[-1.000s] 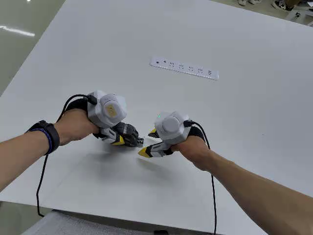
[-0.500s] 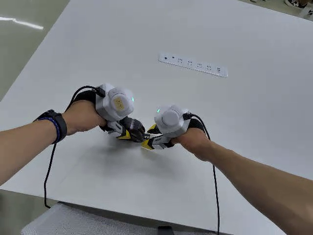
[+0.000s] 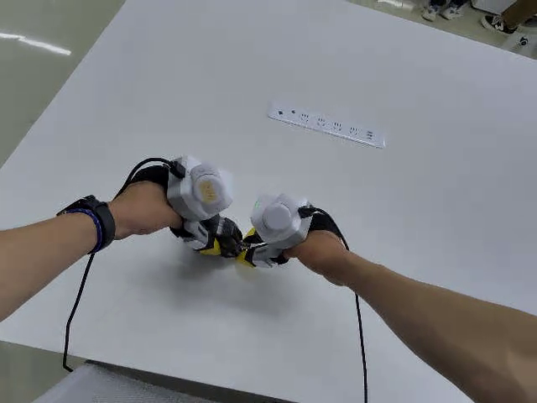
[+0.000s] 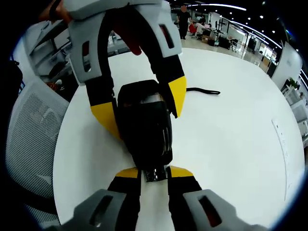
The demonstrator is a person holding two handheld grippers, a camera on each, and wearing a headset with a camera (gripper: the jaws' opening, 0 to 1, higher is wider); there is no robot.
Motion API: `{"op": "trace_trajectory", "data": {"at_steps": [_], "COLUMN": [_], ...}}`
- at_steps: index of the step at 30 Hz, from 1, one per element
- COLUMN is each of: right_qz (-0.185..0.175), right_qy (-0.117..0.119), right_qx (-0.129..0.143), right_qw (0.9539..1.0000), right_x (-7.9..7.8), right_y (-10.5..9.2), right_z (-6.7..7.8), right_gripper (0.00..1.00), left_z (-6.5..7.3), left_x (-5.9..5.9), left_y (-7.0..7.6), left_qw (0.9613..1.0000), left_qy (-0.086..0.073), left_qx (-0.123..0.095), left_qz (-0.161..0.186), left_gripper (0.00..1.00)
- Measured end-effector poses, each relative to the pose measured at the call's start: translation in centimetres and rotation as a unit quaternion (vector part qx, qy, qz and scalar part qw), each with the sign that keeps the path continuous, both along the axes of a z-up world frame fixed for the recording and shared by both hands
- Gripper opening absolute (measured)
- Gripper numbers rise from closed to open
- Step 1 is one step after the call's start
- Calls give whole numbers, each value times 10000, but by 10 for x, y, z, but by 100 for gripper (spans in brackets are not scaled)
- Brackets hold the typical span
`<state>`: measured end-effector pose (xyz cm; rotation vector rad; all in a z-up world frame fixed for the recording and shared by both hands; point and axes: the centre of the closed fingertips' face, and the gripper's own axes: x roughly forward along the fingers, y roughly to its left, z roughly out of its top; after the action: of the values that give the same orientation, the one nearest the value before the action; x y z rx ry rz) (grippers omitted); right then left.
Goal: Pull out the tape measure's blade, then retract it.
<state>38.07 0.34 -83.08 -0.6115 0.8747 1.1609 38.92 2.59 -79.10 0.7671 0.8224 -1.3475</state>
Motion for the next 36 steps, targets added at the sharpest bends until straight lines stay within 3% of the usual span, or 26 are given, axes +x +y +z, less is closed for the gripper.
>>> {"op": "trace_trajectory", "data": {"at_steps": [16,17,20,24,25,27,36], "right_qz": [131,161,303,420,317,137,11], "right_qy": [-66,-66,-119,56,3,93,93], "right_qx": [-283,-299,-417,-693,-654,-606,-541], "right_qw": [9995,9994,9986,9967,9974,9980,9985], "right_x": [0,-1,-3,-7,-5,-4,-4], "right_y": [0,0,0,-5,-3,-4,-7], "right_z": [-1,-1,-1,-2,-2,-2,-2], "right_gripper": [20,19,18,14,14,13,13], "left_z": [-4,-5,-5,-7,-7,-7,-4], "left_x": [2,3,2,1,1,1,-1], "left_y": [0,0,0,0,1,1,2], "left_qw": [9999,9999,9998,9998,9998,9998,9999], "left_qy": [56,122,168,106,-13,24,57], "left_qx": [95,72,39,88,112,110,156], "left_qz": [-63,70,17,-113,-192,-150,-47], "left_gripper": [36,36,36,36,36,36,36]}}
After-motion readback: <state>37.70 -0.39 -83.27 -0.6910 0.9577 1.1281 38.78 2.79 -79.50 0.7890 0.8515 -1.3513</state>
